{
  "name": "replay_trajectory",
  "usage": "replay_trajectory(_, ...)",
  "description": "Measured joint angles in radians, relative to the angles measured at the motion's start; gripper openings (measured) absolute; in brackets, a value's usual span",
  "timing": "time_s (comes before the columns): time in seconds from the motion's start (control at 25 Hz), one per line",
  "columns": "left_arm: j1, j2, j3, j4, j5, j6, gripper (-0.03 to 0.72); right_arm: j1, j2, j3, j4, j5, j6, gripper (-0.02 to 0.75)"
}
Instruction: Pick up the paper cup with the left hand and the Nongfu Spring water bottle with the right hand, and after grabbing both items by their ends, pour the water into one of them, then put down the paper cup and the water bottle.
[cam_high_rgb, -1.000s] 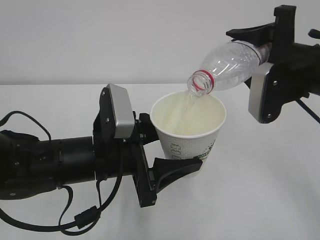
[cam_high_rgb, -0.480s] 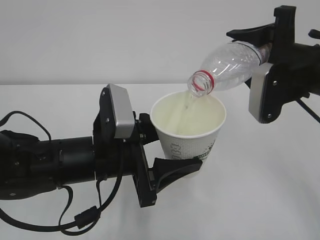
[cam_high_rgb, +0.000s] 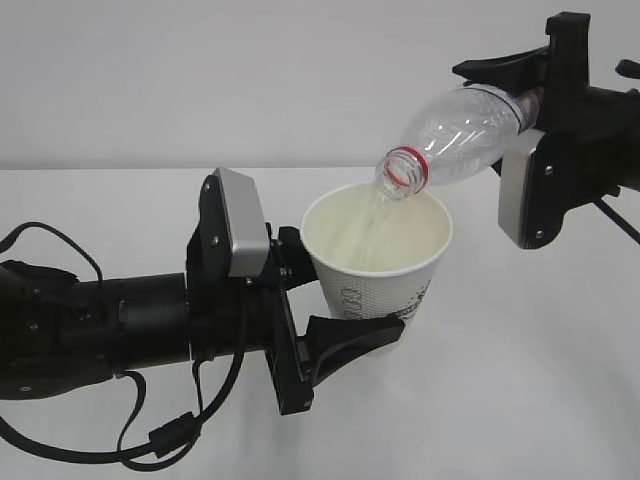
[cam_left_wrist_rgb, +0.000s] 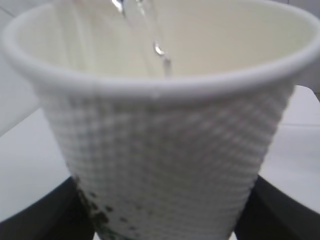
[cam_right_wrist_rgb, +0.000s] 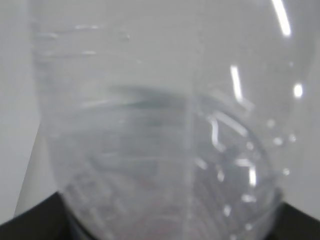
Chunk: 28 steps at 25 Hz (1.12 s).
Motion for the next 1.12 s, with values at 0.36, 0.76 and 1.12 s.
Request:
replay_trajectory(0.36, 0.000, 0.004, 0.000, 0.002, 0.010, 0.000, 0.534, 0.000, 0.000, 0.000, 0.000, 0.000, -0.002, 0.459)
replay_trajectory(0.76, 0.000, 0.004, 0.000, 0.028, 0.059, -0.028, 0.534, 0.000, -0.002, 0.000, 0.000, 0.000, -0.002, 0.459)
replay_trajectory(1.12, 0.000, 0.004, 0.000, 0.029, 0.059, -0.031, 0.534, 0.000, -0.002, 0.000, 0.000, 0.000, -0.004, 0.459)
